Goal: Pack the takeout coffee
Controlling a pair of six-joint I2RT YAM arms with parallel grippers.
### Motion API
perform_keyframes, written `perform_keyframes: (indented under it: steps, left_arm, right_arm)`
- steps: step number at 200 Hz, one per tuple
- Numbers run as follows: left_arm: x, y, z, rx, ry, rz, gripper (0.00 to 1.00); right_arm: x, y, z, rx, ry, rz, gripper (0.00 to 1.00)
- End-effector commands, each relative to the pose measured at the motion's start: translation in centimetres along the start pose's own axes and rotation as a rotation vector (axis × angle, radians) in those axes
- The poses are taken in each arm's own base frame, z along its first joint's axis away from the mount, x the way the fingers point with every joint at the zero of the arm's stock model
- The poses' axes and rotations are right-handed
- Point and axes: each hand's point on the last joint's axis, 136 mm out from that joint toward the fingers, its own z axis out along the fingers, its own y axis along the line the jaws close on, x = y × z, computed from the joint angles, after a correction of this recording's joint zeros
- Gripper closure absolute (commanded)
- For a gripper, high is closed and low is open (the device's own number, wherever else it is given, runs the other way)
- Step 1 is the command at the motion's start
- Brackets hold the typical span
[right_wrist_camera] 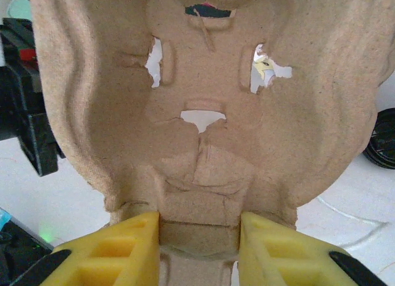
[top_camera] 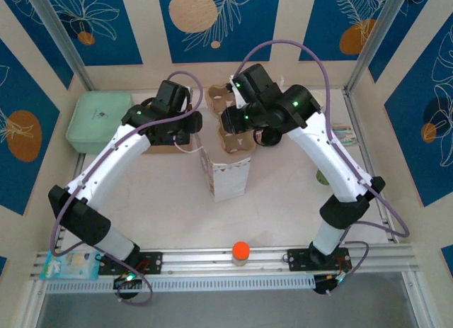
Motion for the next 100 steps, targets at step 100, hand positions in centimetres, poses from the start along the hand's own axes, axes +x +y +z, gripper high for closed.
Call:
perform_keyframes:
  steps: [100]
  left_arm:
    - [0.4,-0.5,-0.8,0.106,-0.019,-0.081,0.75]
  right_arm:
    - [-0.3,2.6,2.6,-0.078,0.045,-0.002,0.68]
